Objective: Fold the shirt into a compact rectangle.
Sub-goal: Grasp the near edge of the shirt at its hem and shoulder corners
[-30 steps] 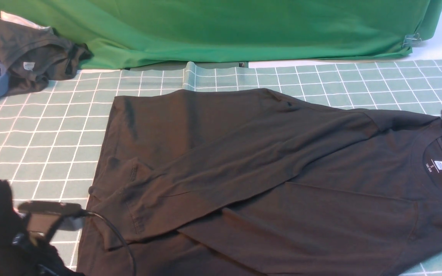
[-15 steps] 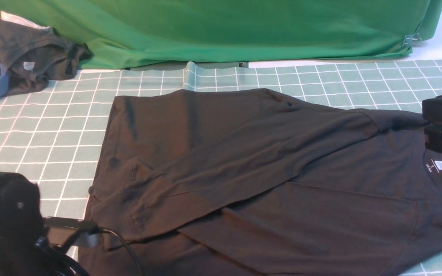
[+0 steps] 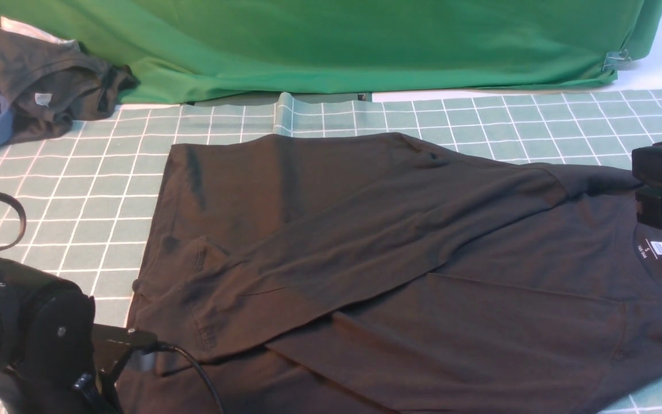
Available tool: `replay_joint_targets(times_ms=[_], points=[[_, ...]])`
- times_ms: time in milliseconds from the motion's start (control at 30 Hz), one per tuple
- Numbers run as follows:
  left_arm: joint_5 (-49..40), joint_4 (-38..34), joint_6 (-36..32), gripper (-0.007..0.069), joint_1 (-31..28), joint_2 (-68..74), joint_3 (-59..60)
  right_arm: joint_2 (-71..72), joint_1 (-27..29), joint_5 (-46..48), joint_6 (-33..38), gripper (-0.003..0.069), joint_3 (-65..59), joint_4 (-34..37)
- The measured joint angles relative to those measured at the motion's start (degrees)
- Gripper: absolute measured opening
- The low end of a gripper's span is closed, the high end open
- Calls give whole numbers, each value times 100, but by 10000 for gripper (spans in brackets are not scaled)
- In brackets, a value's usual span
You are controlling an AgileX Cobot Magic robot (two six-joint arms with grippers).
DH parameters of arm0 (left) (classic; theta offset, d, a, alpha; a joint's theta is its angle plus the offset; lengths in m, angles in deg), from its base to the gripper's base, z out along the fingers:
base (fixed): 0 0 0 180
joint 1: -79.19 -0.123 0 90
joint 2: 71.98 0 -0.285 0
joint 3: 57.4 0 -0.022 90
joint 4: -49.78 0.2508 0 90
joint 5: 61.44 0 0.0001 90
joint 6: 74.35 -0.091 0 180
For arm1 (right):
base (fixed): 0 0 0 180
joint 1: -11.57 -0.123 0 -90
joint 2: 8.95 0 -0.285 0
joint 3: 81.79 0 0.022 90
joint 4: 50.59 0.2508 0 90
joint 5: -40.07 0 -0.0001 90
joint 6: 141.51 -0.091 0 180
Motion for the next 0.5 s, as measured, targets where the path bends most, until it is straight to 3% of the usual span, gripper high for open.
replay_joint_targets(times_ms=[233,500], points=[[-613,548,209,2,0,-582,-117,0,0,-5,0,132,0,0],[-539,251,300,5,0,-1247,-117,0,0,6,0,134,0,0]])
